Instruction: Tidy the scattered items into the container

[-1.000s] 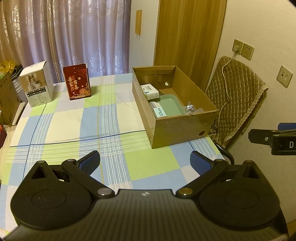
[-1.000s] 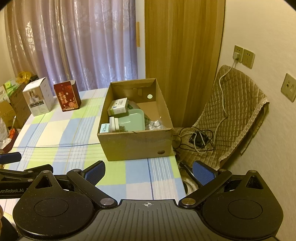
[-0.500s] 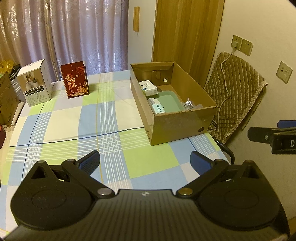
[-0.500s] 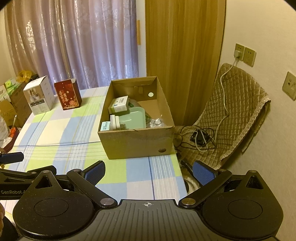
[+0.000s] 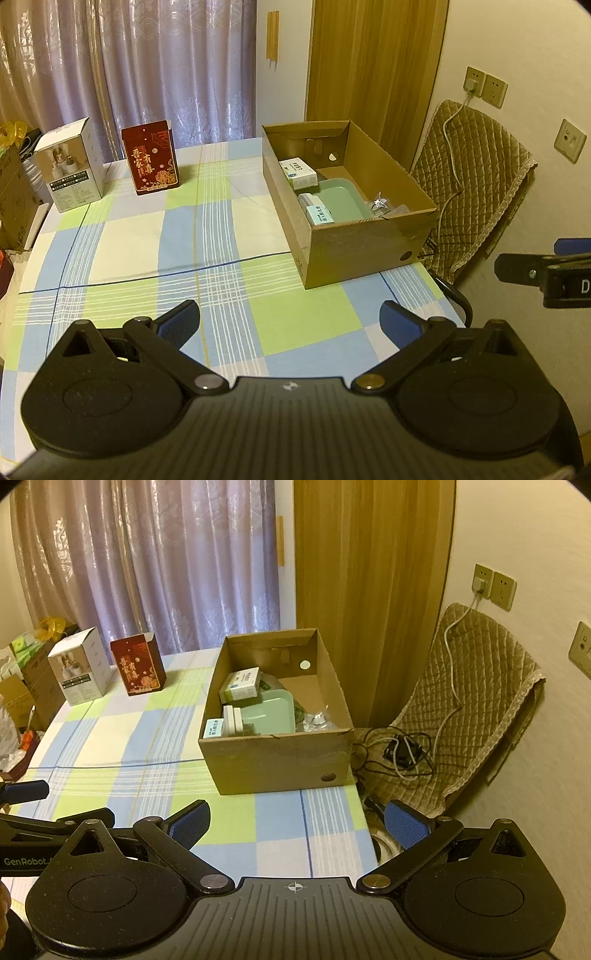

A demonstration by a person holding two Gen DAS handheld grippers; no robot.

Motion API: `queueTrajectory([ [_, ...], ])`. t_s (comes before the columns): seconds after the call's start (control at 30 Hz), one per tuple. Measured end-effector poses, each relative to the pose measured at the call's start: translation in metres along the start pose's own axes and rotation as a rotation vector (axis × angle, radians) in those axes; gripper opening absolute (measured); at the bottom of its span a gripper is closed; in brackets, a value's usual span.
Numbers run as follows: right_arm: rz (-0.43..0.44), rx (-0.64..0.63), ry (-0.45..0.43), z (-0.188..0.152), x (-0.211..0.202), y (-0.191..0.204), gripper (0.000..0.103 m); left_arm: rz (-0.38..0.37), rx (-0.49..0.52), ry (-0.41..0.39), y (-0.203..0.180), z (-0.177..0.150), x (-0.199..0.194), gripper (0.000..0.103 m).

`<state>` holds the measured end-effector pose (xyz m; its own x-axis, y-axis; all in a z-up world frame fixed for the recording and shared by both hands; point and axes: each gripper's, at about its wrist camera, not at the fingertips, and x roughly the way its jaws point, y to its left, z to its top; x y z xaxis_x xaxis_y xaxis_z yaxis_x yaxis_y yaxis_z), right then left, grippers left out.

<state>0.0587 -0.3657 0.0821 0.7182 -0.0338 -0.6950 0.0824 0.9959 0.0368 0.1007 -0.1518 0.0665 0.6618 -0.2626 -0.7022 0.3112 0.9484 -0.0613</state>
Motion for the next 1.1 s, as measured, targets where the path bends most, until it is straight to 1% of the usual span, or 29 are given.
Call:
queueTrajectory([
  [0.53,0.003,0.001,0.007,0.0031,0.0004,-0.0002,0.103,-0.002,-0.001,0.001,-0.0016,-0.0021,0.0039,0.102],
  [0.83,0.003,0.002,0.011,-0.0005,0.0017,0.0007,0.103,0.0,0.009,0.009,-0.002,-0.0045,0.0056,0.102],
  [1.1,0.001,0.001,0.013,-0.0045,0.002,0.0027,0.103,0.002,0.0,-0.02,-0.0004,-0.0081,0.0028,0.102],
])
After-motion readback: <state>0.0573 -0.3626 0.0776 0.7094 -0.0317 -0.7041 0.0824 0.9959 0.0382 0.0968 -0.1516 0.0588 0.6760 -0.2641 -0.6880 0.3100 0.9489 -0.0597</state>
